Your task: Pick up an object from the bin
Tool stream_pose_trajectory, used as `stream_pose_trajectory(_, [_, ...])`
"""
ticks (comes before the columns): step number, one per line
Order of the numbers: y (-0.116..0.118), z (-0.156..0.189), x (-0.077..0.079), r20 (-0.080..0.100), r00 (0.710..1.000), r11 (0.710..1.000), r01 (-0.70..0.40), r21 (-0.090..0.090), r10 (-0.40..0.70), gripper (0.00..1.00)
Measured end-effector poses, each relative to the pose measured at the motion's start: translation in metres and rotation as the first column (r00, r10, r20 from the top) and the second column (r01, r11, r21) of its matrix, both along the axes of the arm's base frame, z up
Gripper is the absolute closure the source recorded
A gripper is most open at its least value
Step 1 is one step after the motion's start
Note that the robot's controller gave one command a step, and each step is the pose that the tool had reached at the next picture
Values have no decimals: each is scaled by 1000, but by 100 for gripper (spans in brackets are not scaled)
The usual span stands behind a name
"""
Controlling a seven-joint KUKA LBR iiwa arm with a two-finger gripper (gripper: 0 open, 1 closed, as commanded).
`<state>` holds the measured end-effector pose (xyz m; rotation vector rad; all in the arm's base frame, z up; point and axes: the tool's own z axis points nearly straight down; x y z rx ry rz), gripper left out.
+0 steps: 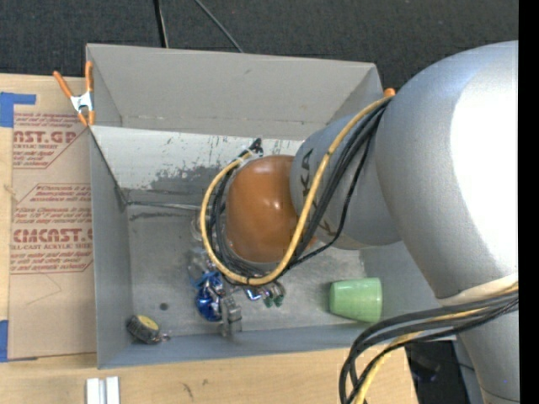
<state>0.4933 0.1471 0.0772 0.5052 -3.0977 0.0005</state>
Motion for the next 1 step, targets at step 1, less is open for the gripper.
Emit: stream_pose_trajectory(1, [2, 2, 1, 3, 1000, 1000, 0, 2, 0, 100])
